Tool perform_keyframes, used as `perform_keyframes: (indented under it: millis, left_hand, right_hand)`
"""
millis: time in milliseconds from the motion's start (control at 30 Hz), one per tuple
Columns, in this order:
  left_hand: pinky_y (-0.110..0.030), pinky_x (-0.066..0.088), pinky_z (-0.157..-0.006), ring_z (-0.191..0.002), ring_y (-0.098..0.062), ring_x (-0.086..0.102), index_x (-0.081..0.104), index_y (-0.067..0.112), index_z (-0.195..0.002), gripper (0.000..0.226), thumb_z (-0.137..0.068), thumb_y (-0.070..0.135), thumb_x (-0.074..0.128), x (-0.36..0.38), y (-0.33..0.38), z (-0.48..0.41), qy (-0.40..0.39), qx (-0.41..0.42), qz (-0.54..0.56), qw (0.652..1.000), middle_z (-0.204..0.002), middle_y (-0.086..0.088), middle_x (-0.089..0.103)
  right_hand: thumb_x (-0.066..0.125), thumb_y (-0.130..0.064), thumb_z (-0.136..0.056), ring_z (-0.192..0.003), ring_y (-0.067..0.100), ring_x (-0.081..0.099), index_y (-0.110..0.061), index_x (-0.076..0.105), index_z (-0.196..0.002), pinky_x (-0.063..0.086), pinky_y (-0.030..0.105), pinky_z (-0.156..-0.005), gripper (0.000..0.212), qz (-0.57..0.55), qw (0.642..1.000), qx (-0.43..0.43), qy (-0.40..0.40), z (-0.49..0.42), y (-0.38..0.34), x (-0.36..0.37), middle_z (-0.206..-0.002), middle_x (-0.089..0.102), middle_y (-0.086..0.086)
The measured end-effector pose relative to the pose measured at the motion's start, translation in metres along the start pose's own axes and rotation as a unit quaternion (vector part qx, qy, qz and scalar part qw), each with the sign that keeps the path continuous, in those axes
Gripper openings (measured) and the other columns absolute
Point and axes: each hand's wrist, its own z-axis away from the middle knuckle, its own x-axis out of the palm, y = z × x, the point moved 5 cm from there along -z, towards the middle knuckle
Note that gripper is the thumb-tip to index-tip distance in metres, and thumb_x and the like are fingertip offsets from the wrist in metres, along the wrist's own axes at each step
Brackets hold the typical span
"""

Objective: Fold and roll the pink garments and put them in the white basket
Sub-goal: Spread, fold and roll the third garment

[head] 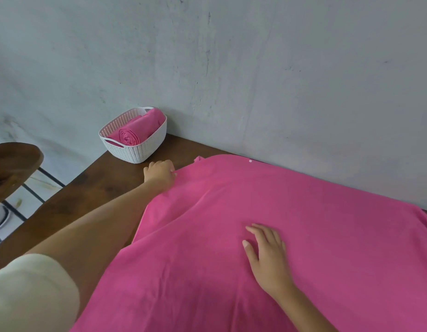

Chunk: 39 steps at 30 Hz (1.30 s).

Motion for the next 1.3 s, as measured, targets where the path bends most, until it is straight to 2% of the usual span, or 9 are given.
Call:
perform_keyframes:
  millis: [67,167,300,567,733,967,1067,1167,1300]
  left_hand:
    - [-0.041,0.034,-0.091,-0.111,-0.032,0.051,0.064,0.021,-0.103,0.011,-0.098,0.025,0.056,-0.002,0.005,0.0,0.015,0.02,-0.003,1.0,-0.112,-0.006,0.065]
    - [-0.038,0.033,-0.08,-0.098,-0.029,0.054,0.064,0.021,-0.095,0.005,-0.096,0.02,0.059,-0.013,0.022,0.012,0.077,0.091,0.032,0.992,-0.095,0.001,0.063]
    - [-0.04,0.043,-0.073,-0.082,-0.022,0.053,0.063,0.024,-0.089,0.008,-0.088,0.017,0.068,-0.021,0.052,0.053,0.153,0.217,0.035,0.964,-0.084,0.009,0.059]
    - [-0.035,0.049,-0.07,-0.082,-0.016,0.052,0.063,0.029,-0.085,0.012,-0.088,0.035,0.053,0.034,0.084,0.121,0.126,0.341,0.024,0.931,-0.086,0.011,0.06]
    - [-0.031,0.05,-0.085,-0.093,-0.013,0.053,0.065,0.027,-0.097,0.015,-0.093,0.04,0.06,0.048,0.069,0.123,0.075,0.26,0.099,0.957,-0.1,0.012,0.059]
    - [-0.026,0.041,-0.085,-0.105,-0.012,0.057,0.051,0.02,-0.121,0.037,-0.095,0.042,0.064,0.037,0.063,0.09,0.032,-0.029,0.259,0.965,-0.115,0.004,0.057]
    - [-0.028,0.042,-0.079,-0.1,-0.014,0.06,0.046,0.017,-0.131,0.049,-0.096,0.047,0.062,0.031,0.075,0.071,-0.004,-0.077,0.268,0.96,-0.106,0.006,0.062]
    - [-0.031,0.049,-0.083,-0.098,-0.017,0.06,0.045,0.016,-0.134,0.055,-0.094,0.046,0.067,0.032,0.083,0.052,-0.037,-0.131,0.321,0.937,-0.102,0.007,0.06]
    - [-0.029,0.05,-0.079,-0.093,-0.016,0.063,0.051,0.017,-0.128,0.05,-0.088,0.031,0.077,0.036,0.086,0.035,-0.064,-0.142,0.325,0.933,-0.105,0.002,0.064]
  right_hand:
    - [0.056,-0.037,-0.1,-0.13,0.012,0.044,-0.027,0.06,-0.131,0.037,0.035,-0.105,0.033,-0.006,1.0,-0.008,-0.002,-0.012,0.003,-0.003,-0.137,0.054,-0.013]
    - [0.046,-0.045,-0.1,-0.13,0.01,0.042,-0.027,0.06,-0.132,0.035,0.033,-0.106,0.039,-0.003,0.999,-0.031,-0.007,-0.033,0.006,-0.011,-0.137,0.054,-0.014]
    - [0.049,-0.042,-0.102,-0.129,0.01,0.043,-0.025,0.06,-0.132,0.032,0.03,-0.11,0.037,-0.01,0.998,-0.06,-0.008,-0.067,0.01,-0.023,-0.135,0.055,-0.013]
    - [0.057,-0.029,-0.101,-0.124,0.014,0.047,-0.019,0.061,-0.129,0.038,0.033,-0.109,0.03,-0.053,0.995,-0.09,0.009,-0.143,-0.005,-0.028,-0.129,0.059,-0.004]
    - [0.057,-0.029,-0.101,-0.123,0.016,0.047,-0.018,0.06,-0.13,0.038,0.034,-0.107,0.031,-0.078,0.994,-0.075,-0.028,-0.183,-0.013,-0.008,-0.128,0.059,-0.003]
    - [0.057,-0.03,-0.1,-0.116,0.028,0.055,-0.017,0.057,-0.13,0.041,0.045,-0.102,0.033,-0.045,0.993,-0.069,-0.079,-0.248,-0.026,0.016,-0.119,0.066,0.004]
    - [0.056,-0.044,-0.098,-0.122,0.028,0.056,-0.018,0.051,-0.138,0.04,0.045,-0.104,0.048,-0.005,0.99,-0.015,-0.137,-0.271,-0.029,0.03,-0.124,0.067,0.002]
    - [0.068,-0.04,-0.091,-0.119,0.025,0.059,-0.016,0.052,-0.136,0.043,0.039,-0.1,0.053,-0.069,0.978,0.056,-0.19,-0.28,-0.029,0.044,-0.123,0.068,0.002]
    - [0.072,-0.02,-0.088,-0.106,0.022,0.065,-0.019,0.062,-0.118,0.05,0.04,-0.093,0.032,-0.137,0.974,0.084,-0.158,-0.28,-0.03,0.038,-0.11,0.071,-0.001]
